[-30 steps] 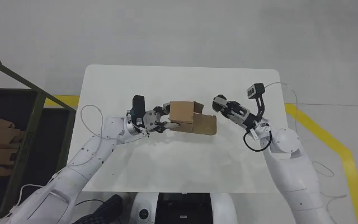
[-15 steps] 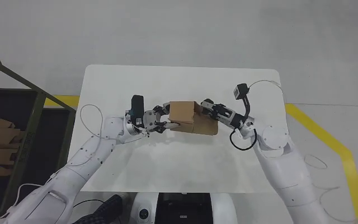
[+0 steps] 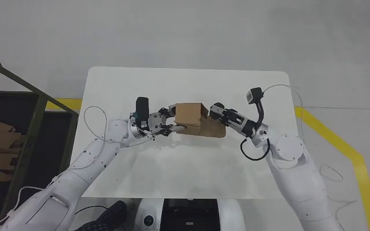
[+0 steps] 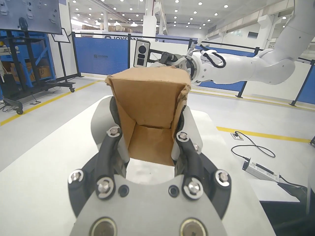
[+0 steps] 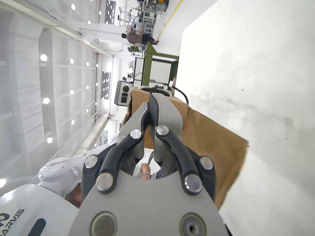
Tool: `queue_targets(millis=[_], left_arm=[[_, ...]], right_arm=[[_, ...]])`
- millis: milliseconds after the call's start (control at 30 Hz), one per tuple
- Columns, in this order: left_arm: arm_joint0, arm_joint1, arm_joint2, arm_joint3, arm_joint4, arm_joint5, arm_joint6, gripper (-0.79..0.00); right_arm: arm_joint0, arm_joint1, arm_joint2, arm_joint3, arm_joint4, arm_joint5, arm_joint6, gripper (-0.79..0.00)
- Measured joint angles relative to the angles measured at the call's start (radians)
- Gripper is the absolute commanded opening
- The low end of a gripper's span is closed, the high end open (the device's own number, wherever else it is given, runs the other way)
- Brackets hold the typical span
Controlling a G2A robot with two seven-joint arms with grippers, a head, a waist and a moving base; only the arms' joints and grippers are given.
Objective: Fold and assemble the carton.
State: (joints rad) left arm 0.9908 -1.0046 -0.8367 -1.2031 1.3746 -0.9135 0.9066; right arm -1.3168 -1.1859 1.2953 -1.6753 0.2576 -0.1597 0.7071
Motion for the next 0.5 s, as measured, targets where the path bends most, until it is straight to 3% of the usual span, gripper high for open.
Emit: queue_targets(millis=[200, 500], left_arm=[[0.004, 0.010, -0.003, -0.016, -0.009, 0.017, 0.017, -0.394], [0.010, 0.023, 0.001, -0.035, -0.034, 0.038, 0.038, -0.385]], right_arm=[[-0.056, 0.013, 0.126, 0.038, 0.066, 0.049, -0.073, -0.785], [0.027, 0.003, 0.013, 0.178, 0.059, 0.200, 0.007, -0.785]])
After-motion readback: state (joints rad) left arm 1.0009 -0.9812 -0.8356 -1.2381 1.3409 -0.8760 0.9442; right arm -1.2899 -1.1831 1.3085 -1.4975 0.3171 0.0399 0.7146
